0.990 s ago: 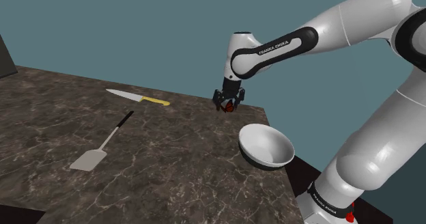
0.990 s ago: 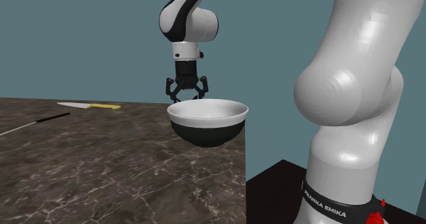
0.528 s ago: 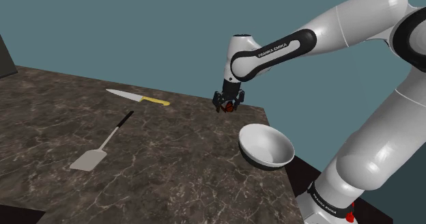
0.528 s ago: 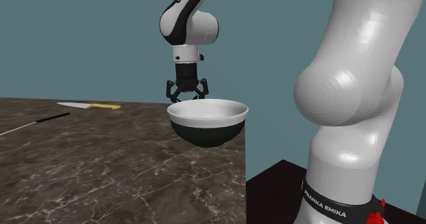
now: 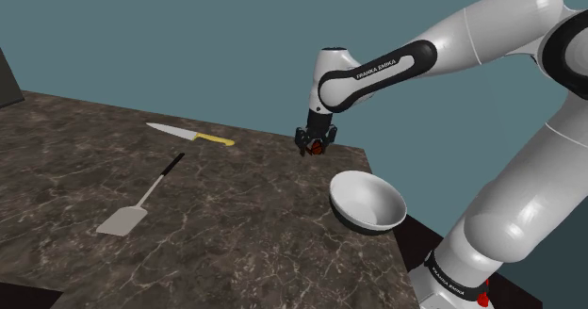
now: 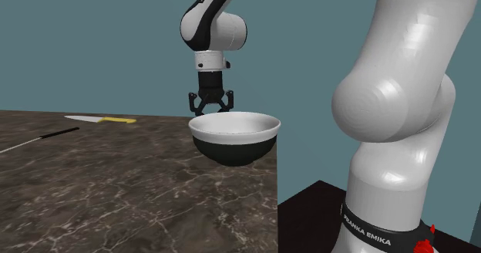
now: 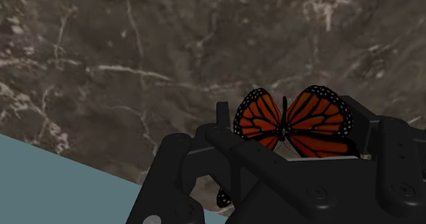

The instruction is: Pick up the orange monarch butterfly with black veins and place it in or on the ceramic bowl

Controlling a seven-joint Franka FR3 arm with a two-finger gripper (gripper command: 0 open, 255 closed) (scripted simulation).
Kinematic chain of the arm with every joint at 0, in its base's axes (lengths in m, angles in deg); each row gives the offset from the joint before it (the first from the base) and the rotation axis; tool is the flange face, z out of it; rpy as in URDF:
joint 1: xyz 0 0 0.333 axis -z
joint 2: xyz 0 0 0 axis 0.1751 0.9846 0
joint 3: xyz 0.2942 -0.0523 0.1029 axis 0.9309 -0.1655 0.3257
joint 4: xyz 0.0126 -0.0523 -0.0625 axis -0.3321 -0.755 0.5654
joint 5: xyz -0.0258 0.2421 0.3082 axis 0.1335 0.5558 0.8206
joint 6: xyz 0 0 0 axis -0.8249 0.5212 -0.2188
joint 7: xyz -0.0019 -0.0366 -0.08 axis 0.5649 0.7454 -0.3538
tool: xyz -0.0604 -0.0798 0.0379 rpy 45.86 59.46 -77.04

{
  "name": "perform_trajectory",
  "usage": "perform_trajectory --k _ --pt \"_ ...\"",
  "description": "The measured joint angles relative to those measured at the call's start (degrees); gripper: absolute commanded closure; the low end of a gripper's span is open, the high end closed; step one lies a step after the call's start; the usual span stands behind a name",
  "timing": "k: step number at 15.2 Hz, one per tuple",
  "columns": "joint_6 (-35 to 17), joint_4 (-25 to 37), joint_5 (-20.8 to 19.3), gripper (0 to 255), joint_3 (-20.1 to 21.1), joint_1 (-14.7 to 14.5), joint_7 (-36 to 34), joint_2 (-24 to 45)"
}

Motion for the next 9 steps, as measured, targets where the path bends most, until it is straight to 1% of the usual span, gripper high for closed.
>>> perform_trajectory --k 4,9 --pt "0.32 0.08 0.05 255 0.0 -0.01 0.02 -0.23" --pt "4.0 2.09 0.33 255 -0.05 -0.02 0.27 -1.91"
